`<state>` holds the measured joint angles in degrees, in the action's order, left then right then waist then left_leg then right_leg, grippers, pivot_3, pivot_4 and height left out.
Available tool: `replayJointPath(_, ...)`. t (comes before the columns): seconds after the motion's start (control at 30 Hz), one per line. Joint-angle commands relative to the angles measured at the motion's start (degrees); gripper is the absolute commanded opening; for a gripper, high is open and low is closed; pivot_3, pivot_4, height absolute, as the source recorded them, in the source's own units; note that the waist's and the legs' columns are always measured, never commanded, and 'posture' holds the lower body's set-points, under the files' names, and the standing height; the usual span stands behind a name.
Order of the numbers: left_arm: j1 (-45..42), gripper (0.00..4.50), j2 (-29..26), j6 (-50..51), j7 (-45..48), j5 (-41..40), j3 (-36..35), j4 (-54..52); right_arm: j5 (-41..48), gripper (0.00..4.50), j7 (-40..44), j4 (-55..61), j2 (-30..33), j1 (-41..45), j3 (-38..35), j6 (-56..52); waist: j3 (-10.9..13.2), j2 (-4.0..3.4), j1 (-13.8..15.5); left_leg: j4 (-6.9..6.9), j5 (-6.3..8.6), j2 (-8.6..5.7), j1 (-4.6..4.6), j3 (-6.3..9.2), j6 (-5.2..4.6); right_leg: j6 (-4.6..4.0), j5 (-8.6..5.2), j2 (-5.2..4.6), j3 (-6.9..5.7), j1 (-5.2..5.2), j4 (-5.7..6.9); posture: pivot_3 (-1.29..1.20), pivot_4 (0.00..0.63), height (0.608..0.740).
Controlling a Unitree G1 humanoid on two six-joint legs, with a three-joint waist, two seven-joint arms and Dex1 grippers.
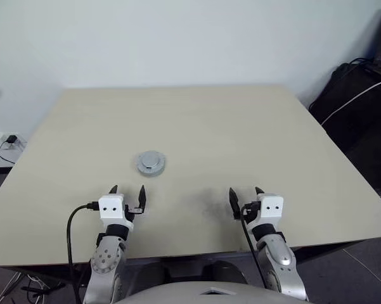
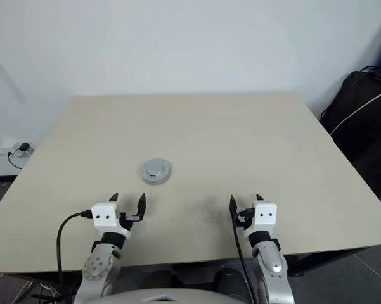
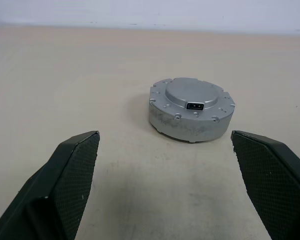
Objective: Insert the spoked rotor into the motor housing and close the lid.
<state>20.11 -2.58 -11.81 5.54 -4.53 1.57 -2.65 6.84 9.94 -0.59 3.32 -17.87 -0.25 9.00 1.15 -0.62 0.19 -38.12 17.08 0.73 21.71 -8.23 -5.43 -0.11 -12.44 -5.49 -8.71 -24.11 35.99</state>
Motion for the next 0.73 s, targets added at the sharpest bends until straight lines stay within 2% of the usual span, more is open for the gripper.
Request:
replayJointPath(0.03, -0.4, 4.49, 0.0, -0.8, 0.6, 0.0, -0.1, -0.4, -0.4, 4.50, 0.1, 0.2, -0.1, 0.8, -0.1, 1.7, 0.0, 0.00, 0.0, -0.01, 0.00, 0.00, 0.00, 0.00, 0.00, 0.00, 0.00, 0.00, 0.00, 0.00, 0.00, 0.00, 0.000, 0.740)
replayJointPath(0.73, -0.1, 4.49, 0.0, -0.1, 0.1, 1.1, 0.1, -0.1, -1.7, 4.50, 0.3, -1.5, 0.0, 1.6, 0.3, 2.1, 0.0, -0.01, 0.0, -0.08, -0.01, 0.00, -0.08, 0.01, -0.01, 0.02, 0.01, 0.01, 0.00, 0.13, 0.02, 0.00, 0.000, 0.740)
